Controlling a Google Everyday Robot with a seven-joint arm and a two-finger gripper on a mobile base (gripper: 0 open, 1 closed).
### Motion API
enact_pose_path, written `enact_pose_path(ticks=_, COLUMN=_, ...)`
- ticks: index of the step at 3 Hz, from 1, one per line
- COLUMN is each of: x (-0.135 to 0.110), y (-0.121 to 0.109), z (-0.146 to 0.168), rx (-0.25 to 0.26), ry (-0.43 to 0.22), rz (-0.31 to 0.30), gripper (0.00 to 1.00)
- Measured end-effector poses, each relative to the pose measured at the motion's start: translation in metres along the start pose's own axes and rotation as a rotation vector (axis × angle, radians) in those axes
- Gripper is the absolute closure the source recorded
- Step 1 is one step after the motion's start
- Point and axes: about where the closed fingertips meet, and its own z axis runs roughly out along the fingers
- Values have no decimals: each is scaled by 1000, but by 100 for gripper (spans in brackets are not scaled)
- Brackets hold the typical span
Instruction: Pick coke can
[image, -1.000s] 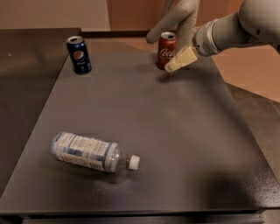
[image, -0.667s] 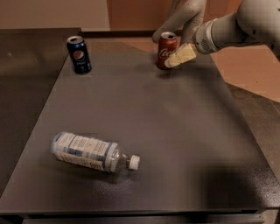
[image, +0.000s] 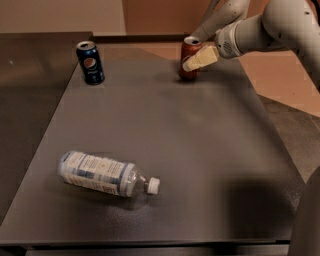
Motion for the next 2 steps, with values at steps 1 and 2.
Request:
enact_pose_path(ticks=1, x=-2, y=6, z=11, rx=-32, ry=-9, rz=17, gripper=0)
enact_pose_path(ticks=2, x=0, y=12, z=19, rx=-64, ry=-3, rz=27, gripper=18)
